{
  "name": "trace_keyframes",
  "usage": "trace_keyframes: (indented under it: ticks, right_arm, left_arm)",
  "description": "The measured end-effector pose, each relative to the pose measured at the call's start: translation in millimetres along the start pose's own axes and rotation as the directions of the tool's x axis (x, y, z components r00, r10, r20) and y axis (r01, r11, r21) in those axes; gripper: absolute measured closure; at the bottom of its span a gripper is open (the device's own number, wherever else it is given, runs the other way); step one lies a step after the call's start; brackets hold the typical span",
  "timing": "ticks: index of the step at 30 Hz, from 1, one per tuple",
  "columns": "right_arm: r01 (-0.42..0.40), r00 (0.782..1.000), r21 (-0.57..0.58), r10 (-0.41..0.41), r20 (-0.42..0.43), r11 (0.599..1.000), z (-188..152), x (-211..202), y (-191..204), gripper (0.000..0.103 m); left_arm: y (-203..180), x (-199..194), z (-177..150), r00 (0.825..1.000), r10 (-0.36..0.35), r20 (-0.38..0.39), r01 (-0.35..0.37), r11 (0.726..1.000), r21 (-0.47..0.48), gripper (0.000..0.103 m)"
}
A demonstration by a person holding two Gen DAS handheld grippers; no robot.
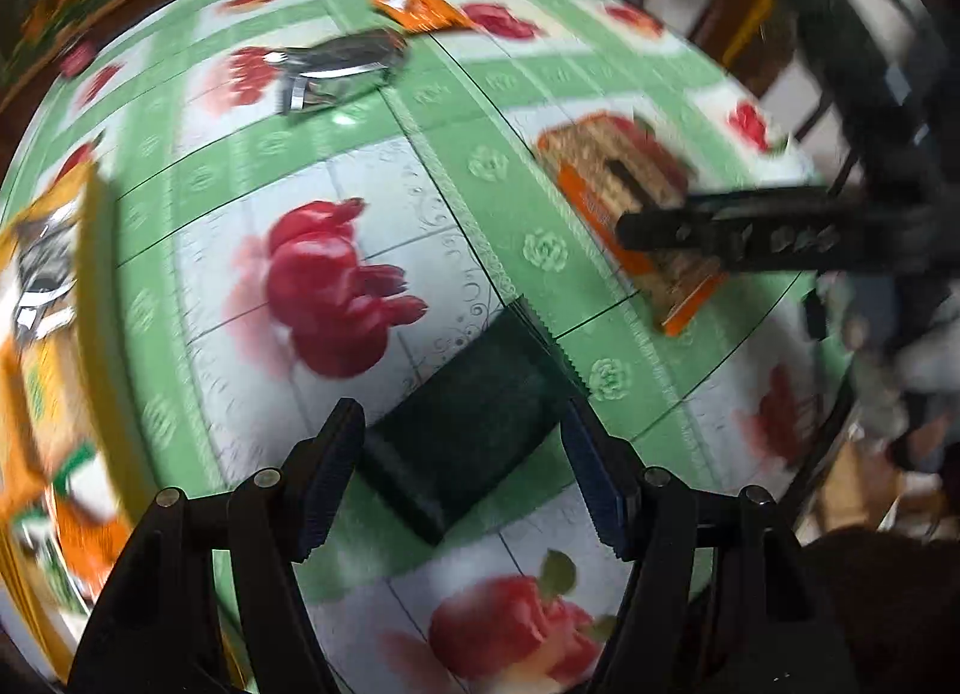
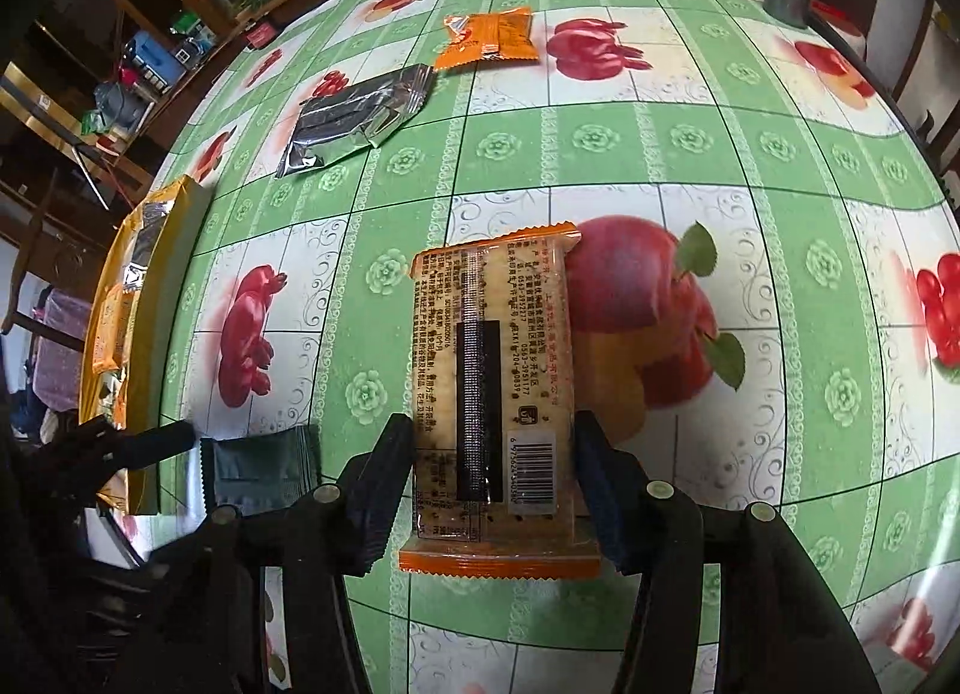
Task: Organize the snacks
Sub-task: 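Grasp the brown-and-orange bar with the right gripper while the left grasps the dark green packet, then carry the bar and dark green packet over the white tray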
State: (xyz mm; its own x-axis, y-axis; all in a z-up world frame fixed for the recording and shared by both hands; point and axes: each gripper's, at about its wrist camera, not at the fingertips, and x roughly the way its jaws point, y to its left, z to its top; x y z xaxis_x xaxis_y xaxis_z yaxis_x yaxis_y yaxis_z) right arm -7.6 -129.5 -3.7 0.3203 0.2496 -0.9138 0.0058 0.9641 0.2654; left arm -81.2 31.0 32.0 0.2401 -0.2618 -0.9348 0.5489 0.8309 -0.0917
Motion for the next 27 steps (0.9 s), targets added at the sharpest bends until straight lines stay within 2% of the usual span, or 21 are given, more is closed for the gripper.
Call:
trace_keyframes:
  ticks: [1,6,8,10,12,15,16,17,19,22,24,25,27]
  right_arm:
    - [-0.003,1.000,0.002,0.003,-0.001,1.000,-2,-2,-2,0.047]
    - [-0.006,1.000,0.010,0.006,0.011,1.000,-5,-4,-3,0.045]
    - [-0.013,1.000,0.012,0.013,0.009,1.000,-2,-2,0,0.038]
    - [-0.013,1.000,0.001,0.013,0.001,1.000,2,2,6,0.030]
    - [-0.008,1.000,-0.017,0.007,-0.011,1.000,4,5,12,0.021]
    - [0.032,0.999,-0.042,-0.033,-0.013,0.999,6,10,21,0.018]
    - [0.048,0.999,-0.051,-0.049,-0.011,0.998,7,11,24,0.018]
    - [0.067,0.998,-0.064,-0.068,-0.007,0.996,7,13,26,0.018]
    - [0.094,0.996,-0.077,-0.094,0.000,0.993,8,15,30,0.018]
    - [0.129,0.992,-0.090,-0.128,0.014,0.988,5,16,33,0.023]
    - [0.167,0.986,-0.107,-0.165,0.036,0.980,2,13,34,0.042]
    - [0.172,0.985,-0.115,-0.168,0.045,0.978,1,11,34,0.048]
    - [0.138,0.990,-0.099,-0.134,0.041,0.986,1,9,29,0.048]
  left_arm:
    - [-2,6,2,1.000,0.012,-0.016,-0.012,1.000,0.015,0.032]
    - [-8,15,4,0.996,0.079,-0.038,-0.077,0.997,0.029,0.032]
    - [-10,14,3,0.997,0.067,-0.030,-0.068,0.998,-0.005,0.035]
    - [-12,10,-1,0.999,0.038,-0.020,-0.039,0.998,-0.047,0.045]
    - [-6,10,-2,1.000,0.020,-0.015,-0.021,0.996,-0.092,0.046]
    - [-6,11,0,0.999,0.043,-0.007,-0.043,0.995,-0.091,0.046]
    - [-6,12,1,0.999,0.045,-0.006,-0.045,0.996,-0.081,0.043]
    - [-9,14,1,0.999,0.045,-0.007,-0.045,0.997,-0.070,0.032]
    - [-16,19,3,0.999,0.041,-0.003,-0.042,0.998,-0.044,0.020]
    - [-25,24,3,0.996,0.090,0.013,-0.090,0.996,-0.023,0.018]
    - [-25,18,1,0.996,0.083,0.027,-0.083,0.996,-0.028,0.039]
    - [-23,13,0,0.996,0.089,0.028,-0.088,0.996,-0.030,0.060]
    - [-13,4,-2,0.998,0.062,0.030,-0.060,0.996,-0.067,0.060]
